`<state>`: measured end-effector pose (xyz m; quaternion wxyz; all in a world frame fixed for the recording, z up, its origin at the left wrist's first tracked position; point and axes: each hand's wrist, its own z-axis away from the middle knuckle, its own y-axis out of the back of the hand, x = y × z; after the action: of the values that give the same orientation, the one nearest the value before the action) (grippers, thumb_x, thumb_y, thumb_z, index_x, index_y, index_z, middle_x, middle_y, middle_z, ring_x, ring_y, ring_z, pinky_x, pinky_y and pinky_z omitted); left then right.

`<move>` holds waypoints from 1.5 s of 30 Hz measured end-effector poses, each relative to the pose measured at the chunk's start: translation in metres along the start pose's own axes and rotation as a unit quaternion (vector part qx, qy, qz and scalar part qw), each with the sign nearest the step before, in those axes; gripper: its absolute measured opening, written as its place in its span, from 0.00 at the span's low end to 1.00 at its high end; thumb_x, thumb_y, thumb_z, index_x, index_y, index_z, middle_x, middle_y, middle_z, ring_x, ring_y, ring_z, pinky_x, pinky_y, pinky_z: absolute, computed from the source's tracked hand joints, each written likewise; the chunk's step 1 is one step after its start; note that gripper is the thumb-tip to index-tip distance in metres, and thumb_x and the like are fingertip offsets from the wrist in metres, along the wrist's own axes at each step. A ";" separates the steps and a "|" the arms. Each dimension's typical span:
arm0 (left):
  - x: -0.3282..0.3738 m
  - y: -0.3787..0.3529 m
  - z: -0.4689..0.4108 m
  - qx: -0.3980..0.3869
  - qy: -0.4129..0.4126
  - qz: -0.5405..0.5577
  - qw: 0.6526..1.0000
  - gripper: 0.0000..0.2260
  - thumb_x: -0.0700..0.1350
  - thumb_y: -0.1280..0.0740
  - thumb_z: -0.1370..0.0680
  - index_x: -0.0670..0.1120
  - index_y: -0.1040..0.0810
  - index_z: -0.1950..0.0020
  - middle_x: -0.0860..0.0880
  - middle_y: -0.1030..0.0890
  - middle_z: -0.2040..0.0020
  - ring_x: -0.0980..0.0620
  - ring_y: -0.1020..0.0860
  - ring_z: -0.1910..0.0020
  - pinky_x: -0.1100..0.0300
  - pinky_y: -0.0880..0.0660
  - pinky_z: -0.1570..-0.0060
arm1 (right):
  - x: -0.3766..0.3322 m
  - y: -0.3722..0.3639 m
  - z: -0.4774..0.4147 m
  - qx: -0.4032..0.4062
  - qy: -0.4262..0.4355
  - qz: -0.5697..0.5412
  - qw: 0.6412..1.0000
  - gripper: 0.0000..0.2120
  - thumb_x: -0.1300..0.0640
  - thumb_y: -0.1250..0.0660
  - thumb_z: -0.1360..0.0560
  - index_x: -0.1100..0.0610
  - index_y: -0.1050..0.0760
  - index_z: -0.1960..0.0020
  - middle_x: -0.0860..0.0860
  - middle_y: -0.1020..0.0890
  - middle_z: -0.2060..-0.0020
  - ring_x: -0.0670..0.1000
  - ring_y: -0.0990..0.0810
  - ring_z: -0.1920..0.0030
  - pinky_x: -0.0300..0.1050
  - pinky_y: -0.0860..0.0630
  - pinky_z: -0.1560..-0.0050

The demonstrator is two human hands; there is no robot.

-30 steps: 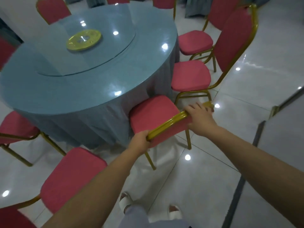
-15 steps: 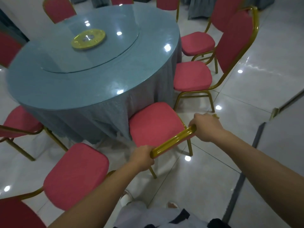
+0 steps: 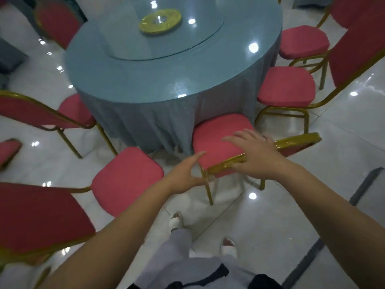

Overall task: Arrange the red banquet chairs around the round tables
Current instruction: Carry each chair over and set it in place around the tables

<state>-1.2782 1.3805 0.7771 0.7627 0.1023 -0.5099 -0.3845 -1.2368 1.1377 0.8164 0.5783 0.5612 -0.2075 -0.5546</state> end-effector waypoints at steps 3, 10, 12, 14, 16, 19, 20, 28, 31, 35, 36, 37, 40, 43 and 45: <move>-0.047 0.036 0.064 0.100 0.045 -0.010 0.994 0.35 0.48 0.27 0.25 0.61 0.41 0.24 0.53 0.36 0.26 0.56 0.29 0.34 0.68 0.31 0.44 | -0.077 -0.031 0.000 0.010 0.083 -0.097 0.992 0.31 0.43 0.35 0.30 0.39 0.36 0.27 0.45 0.33 0.28 0.51 0.39 0.26 0.57 0.43 0.29; -0.177 0.111 0.211 0.221 0.112 0.040 0.968 0.31 0.50 0.29 0.23 0.61 0.39 0.24 0.54 0.35 0.27 0.52 0.32 0.32 0.53 0.29 0.36 | -0.239 -0.124 0.004 -0.029 0.127 -0.198 0.971 0.27 0.49 0.32 0.27 0.47 0.30 0.28 0.45 0.28 0.32 0.48 0.30 0.32 0.48 0.33 0.31; -0.214 0.133 0.255 0.259 0.103 0.040 0.960 0.29 0.51 0.30 0.23 0.59 0.37 0.24 0.56 0.34 0.29 0.57 0.33 0.35 0.60 0.32 0.40 | -0.290 -0.153 0.003 -0.040 0.130 -0.205 0.969 0.27 0.49 0.32 0.26 0.47 0.31 0.28 0.44 0.29 0.32 0.47 0.29 0.34 0.47 0.31 0.33; -0.251 0.154 0.305 0.297 0.090 0.034 0.950 0.29 0.50 0.29 0.23 0.57 0.35 0.25 0.60 0.33 0.33 0.59 0.33 0.34 0.64 0.36 0.39 | -0.350 -0.184 0.000 -0.061 0.132 -0.202 0.968 0.28 0.49 0.31 0.27 0.46 0.32 0.28 0.44 0.30 0.33 0.47 0.28 0.37 0.42 0.29 0.38; -0.290 0.173 0.353 0.331 0.080 0.029 0.940 0.29 0.48 0.29 0.24 0.55 0.34 0.25 0.59 0.32 0.32 0.61 0.34 0.33 0.66 0.39 0.37 | -0.412 -0.214 -0.003 -0.086 0.145 -0.202 0.965 0.31 0.49 0.29 0.28 0.46 0.34 0.27 0.42 0.31 0.35 0.44 0.29 0.40 0.31 0.31 0.47; -0.345 0.200 0.414 0.365 0.107 0.023 0.924 0.29 0.50 0.29 0.23 0.54 0.35 0.24 0.52 0.33 0.26 0.58 0.36 0.29 0.64 0.41 0.34 | -0.505 -0.251 -0.005 -0.131 0.159 -0.246 0.947 0.33 0.46 0.29 0.32 0.37 0.34 0.29 0.37 0.30 0.41 0.39 0.28 0.43 0.34 0.28 0.46; -0.361 0.206 0.431 0.372 0.120 0.026 0.920 0.29 0.52 0.30 0.23 0.54 0.35 0.24 0.51 0.33 0.26 0.55 0.36 0.28 0.63 0.41 0.33 | -0.531 -0.261 -0.004 -0.141 0.150 -0.274 0.939 0.30 0.46 0.28 0.32 0.29 0.33 0.34 0.31 0.28 0.46 0.34 0.25 0.47 0.31 0.26 0.50; -0.455 0.249 0.469 0.400 0.131 0.067 0.905 0.29 0.47 0.29 0.24 0.56 0.35 0.25 0.52 0.34 0.26 0.55 0.37 0.27 0.64 0.43 0.34 | -0.635 -0.316 -0.039 -0.171 0.126 -0.284 0.935 0.36 0.50 0.23 0.31 0.45 0.36 0.28 0.47 0.26 0.39 0.49 0.25 0.40 0.44 0.27 0.46; -0.474 0.277 0.454 0.373 0.140 0.044 0.916 0.32 0.46 0.28 0.25 0.55 0.38 0.24 0.51 0.37 0.24 0.51 0.38 0.26 0.60 0.42 0.30 | -0.664 -0.322 -0.075 -0.129 0.103 -0.301 0.939 0.36 0.48 0.23 0.33 0.47 0.34 0.29 0.48 0.25 0.39 0.50 0.24 0.41 0.48 0.24 0.44; -0.499 0.325 0.422 0.316 0.159 -0.018 0.935 0.39 0.46 0.27 0.27 0.59 0.44 0.22 0.50 0.43 0.21 0.47 0.42 0.24 0.51 0.40 0.27 | -0.684 -0.338 -0.126 -0.128 0.066 -0.284 0.948 0.30 0.54 0.24 0.30 0.51 0.32 0.32 0.52 0.22 0.44 0.56 0.21 0.44 0.58 0.22 0.43; -0.505 0.338 0.414 0.300 0.169 -0.035 0.938 0.40 0.46 0.26 0.27 0.60 0.45 0.22 0.50 0.45 0.21 0.46 0.42 0.24 0.50 0.39 0.27 | -0.687 -0.341 -0.135 -0.138 0.064 -0.273 0.950 0.30 0.56 0.26 0.30 0.51 0.33 0.31 0.52 0.22 0.45 0.56 0.20 0.46 0.58 0.21 0.45; -0.512 0.351 0.404 0.281 0.178 -0.059 0.941 0.42 0.46 0.26 0.28 0.61 0.47 0.22 0.50 0.46 0.21 0.44 0.41 0.25 0.48 0.38 0.28 | -0.689 -0.343 -0.143 -0.145 0.063 -0.266 0.951 0.31 0.58 0.27 0.30 0.49 0.34 0.30 0.51 0.22 0.46 0.56 0.20 0.47 0.57 0.20 0.47; -0.532 0.389 0.372 0.216 0.197 -0.144 0.945 0.47 0.45 0.25 0.30 0.62 0.52 0.22 0.49 0.49 0.20 0.42 0.40 0.25 0.45 0.35 0.30 | -0.687 -0.345 -0.159 -0.155 0.056 -0.259 0.952 0.39 0.59 0.29 0.33 0.43 0.38 0.26 0.46 0.22 0.44 0.54 0.20 0.47 0.50 0.19 0.50; -0.546 0.420 0.333 0.174 0.170 -0.211 0.947 0.48 0.46 0.24 0.30 0.63 0.53 0.22 0.50 0.51 0.20 0.43 0.47 0.23 0.44 0.38 0.28 | -0.681 -0.343 -0.167 -0.157 0.073 -0.223 0.959 0.44 0.57 0.29 0.34 0.41 0.44 0.23 0.43 0.26 0.52 0.52 0.21 0.51 0.43 0.23 0.56; -0.551 0.435 0.305 0.155 0.142 -0.240 0.948 0.45 0.49 0.24 0.30 0.62 0.48 0.22 0.50 0.50 0.20 0.43 0.48 0.23 0.44 0.38 0.29 | -0.675 -0.335 -0.178 -0.174 0.079 -0.203 0.960 0.44 0.55 0.29 0.33 0.42 0.45 0.23 0.40 0.29 0.56 0.48 0.23 0.54 0.43 0.24 0.57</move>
<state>-1.4311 2.1305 0.7706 0.6870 0.3921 -0.4099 -0.4542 -1.4218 1.8846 0.7291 0.5571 0.5240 0.0564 -0.6418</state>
